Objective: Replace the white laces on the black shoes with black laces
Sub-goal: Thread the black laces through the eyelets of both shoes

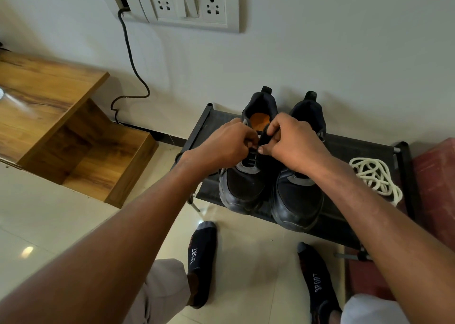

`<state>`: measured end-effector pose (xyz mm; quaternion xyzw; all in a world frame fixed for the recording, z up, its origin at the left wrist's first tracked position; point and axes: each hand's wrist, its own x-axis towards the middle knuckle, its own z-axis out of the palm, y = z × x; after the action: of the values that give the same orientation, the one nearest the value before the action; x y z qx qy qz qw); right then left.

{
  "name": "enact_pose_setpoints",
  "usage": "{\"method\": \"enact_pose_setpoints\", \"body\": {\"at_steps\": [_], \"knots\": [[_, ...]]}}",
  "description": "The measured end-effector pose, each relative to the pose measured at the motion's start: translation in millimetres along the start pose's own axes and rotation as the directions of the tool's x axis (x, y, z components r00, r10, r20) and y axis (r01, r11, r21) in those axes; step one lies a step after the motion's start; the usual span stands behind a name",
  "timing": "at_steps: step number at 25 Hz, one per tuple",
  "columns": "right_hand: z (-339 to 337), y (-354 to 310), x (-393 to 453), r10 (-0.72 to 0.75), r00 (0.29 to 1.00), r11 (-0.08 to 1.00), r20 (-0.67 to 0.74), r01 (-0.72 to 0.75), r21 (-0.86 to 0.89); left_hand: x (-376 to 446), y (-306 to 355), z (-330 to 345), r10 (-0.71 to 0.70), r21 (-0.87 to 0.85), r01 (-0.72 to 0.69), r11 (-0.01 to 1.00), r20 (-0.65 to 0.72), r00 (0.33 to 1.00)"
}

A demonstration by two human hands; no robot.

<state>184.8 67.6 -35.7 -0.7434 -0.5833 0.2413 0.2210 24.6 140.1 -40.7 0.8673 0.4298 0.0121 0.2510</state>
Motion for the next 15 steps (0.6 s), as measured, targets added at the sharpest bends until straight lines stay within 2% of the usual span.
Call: {"method": "enact_pose_setpoints", "body": {"at_steps": [3,7,10,11,12,13,14,15], "knots": [[4,-2,-3,-0.028,1.000,0.993,-0.009,0.026,-0.118,0,-5,-4,0.023,0.015,-0.023,1.000,-0.039,0.999],[6,-5,-5,-0.051,0.999,0.992,-0.020,0.048,-0.117,2,-9,-5,0.049,0.022,-0.048,0.999,-0.034,0.998],[-4,-7,-4,0.028,0.999,0.996,0.022,-0.026,-0.083,2,-13,-7,0.062,0.010,-0.062,0.998,-0.035,0.997],[-10,-12,-4,0.039,0.999,0.999,-0.036,-0.040,-0.023,1,-14,-9,0.069,0.009,-0.068,0.998,-0.032,0.997],[-18,-16,-4,0.043,0.986,0.993,-0.161,-0.025,0.112,0,-14,-10,0.072,0.010,-0.071,0.997,-0.027,0.997],[-29,-23,-4,0.083,0.946,0.940,-0.314,0.030,0.340,-1,-13,-12,0.072,0.008,-0.072,0.997,-0.021,0.997],[-44,-30,-5,0.170,0.891,0.779,-0.422,0.141,0.611,-3,-12,-14,0.072,0.000,-0.072,0.997,-0.018,0.997],[-60,-34,-6,0.252,0.857,0.530,-0.449,0.266,0.805,-5,-11,-16,0.072,-0.013,-0.072,0.997,-0.020,0.997]]}}
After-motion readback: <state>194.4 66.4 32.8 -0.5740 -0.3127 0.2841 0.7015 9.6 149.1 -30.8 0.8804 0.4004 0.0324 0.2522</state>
